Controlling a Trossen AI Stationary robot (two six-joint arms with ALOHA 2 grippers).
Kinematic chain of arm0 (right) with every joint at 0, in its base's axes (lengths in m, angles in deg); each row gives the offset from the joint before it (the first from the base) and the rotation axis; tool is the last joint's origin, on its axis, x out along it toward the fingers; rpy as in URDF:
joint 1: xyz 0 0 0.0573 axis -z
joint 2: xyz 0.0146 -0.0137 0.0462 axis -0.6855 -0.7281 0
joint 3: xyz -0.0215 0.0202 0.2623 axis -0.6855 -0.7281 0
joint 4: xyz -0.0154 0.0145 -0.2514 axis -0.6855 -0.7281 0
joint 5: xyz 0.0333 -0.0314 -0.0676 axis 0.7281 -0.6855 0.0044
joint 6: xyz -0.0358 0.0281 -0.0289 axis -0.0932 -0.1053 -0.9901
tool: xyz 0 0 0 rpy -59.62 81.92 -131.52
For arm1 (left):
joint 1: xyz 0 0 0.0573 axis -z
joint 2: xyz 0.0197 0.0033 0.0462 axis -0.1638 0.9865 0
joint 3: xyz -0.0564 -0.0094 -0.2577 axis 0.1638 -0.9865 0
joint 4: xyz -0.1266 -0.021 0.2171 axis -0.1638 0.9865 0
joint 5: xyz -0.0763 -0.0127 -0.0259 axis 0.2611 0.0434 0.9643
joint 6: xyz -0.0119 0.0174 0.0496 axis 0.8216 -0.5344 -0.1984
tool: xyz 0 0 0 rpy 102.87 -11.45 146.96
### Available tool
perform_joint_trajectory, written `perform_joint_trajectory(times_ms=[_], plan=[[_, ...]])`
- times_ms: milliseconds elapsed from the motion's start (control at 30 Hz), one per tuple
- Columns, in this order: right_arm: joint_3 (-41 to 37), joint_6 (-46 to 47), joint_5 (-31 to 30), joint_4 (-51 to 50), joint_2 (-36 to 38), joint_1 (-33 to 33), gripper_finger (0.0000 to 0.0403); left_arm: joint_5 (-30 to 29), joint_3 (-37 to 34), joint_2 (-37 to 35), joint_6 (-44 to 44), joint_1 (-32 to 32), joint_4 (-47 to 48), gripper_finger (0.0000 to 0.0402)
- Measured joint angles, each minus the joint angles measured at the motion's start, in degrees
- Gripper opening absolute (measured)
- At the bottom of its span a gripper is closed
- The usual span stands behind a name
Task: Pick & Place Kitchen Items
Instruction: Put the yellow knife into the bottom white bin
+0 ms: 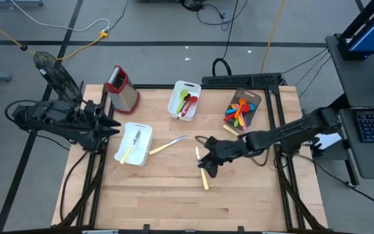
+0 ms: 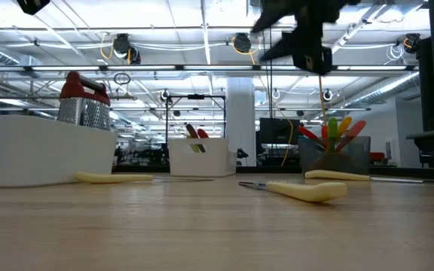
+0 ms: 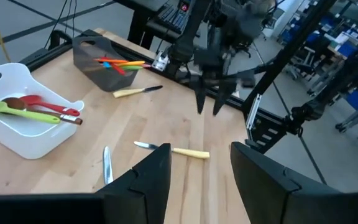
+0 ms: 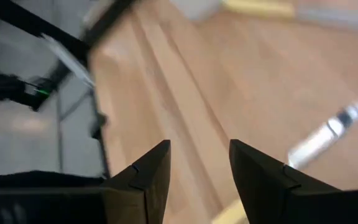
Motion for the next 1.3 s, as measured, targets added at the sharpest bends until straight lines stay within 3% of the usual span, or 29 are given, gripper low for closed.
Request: perform_joint_trajectory(times_ms=[267,733,1300], plan=[[1.48,9.20,4.64,-1.97,-8.61,-0.37,0.0155,2.27,-0.02,-0.09,-1.65,0.00,0.81,0.0173],[9.87,16.67,8.91,-11.46,-19.78,-0.09,0.0155,4.29,-0.04,-0.07,-3.14,-0.01,3.45,0.0173],[9.75,21.76,6.81,-13.88,-21.71,1.04,0.0155,8.47,-0.04,-0.09,-6.48,0.00,3.36,0.0172]])
